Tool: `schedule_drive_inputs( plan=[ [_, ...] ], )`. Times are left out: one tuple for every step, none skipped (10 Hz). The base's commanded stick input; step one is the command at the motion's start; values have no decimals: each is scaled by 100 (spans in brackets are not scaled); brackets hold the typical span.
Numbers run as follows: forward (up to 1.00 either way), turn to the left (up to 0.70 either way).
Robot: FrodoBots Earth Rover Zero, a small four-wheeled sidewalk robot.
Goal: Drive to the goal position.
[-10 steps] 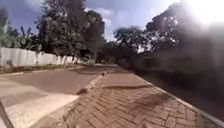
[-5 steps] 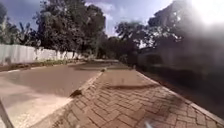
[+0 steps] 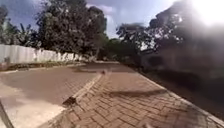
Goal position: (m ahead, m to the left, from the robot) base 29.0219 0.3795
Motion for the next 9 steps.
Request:
schedule_drive_inputs(
  plan=[
    [70, 0],
    [70, 0],
    [70, 0],
    [70, 0],
    [70, 0],
    [70, 0],
    [70, 0],
    [70, 0],
    [70, 0]
  ],
)
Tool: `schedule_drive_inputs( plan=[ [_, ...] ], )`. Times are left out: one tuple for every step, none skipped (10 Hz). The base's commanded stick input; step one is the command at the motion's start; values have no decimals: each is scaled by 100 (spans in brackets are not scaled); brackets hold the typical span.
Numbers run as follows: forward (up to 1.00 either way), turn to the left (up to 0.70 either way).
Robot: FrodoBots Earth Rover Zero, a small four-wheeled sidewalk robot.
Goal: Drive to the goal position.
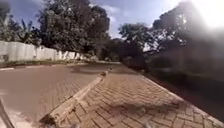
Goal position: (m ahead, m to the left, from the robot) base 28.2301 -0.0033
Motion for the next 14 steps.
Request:
schedule_drive_inputs(
  plan=[
    [70, 0],
    [70, 0],
    [70, 0],
    [70, 0],
    [70, 0],
    [70, 0],
    [70, 0],
    [70, 0],
    [70, 0],
    [70, 0],
    [70, 0],
    [70, 0],
    [70, 0],
    [70, 0]
  ],
)
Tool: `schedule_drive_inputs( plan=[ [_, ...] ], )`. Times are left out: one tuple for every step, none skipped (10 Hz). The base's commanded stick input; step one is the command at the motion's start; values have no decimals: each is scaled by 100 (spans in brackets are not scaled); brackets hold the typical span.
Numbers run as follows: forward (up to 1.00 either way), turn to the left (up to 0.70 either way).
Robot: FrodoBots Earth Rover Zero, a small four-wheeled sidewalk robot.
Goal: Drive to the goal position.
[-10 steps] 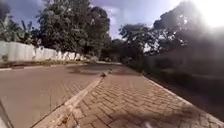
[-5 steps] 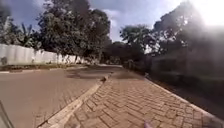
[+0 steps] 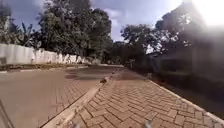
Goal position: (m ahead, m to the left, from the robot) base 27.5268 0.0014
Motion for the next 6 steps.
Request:
schedule_drive_inputs(
  plan=[
    [70, 0],
    [70, 0],
    [70, 0],
    [70, 0],
    [70, 0],
    [70, -4]
  ],
)
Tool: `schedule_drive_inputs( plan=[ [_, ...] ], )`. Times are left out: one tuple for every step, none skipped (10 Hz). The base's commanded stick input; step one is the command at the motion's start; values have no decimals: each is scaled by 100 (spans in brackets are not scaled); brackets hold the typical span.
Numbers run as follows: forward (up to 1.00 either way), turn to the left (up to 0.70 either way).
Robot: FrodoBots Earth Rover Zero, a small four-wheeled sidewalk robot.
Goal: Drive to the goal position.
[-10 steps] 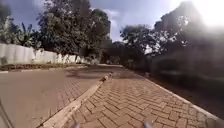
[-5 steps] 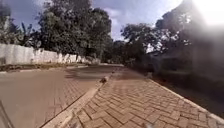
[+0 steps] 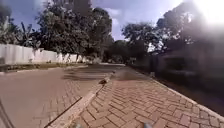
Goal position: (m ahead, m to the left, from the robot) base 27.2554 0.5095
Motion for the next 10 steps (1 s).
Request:
schedule_drive_inputs(
  plan=[
    [70, -24],
    [70, -35],
    [70, -35],
    [70, -35],
    [70, -35],
    [70, -35],
    [70, -24],
    [70, -4],
    [70, 0],
    [70, 0]
  ],
)
